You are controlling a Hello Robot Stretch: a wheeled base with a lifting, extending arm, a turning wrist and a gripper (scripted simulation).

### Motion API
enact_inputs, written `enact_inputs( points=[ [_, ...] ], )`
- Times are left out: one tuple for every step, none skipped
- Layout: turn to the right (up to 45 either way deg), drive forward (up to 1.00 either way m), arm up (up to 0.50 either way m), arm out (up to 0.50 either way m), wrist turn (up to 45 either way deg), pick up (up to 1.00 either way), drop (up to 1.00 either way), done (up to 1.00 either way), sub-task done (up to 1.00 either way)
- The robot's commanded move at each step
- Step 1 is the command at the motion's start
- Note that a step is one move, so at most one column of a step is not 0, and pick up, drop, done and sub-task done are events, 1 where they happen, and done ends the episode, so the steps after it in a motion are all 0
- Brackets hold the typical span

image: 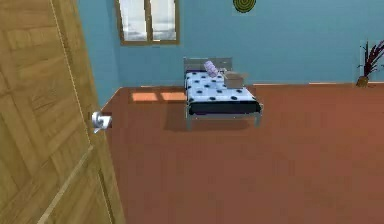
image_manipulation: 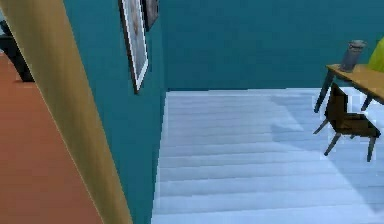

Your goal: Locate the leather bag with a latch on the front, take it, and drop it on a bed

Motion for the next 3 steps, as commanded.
enact_inputs(
  points=[
    [0.0, 0.3, 0.0, 0.0, 0.0, 0.0, 0.0, 0.0, 0.0],
    [42.0, 0.0, 0.0, 0.0, 0.0, 0.0, 0.0, 0.0, 0.0],
    [0.0, 0.3, 0.0, 0.0, 0.0, 0.0, 0.0, 0.0, 0.0]
  ],
)
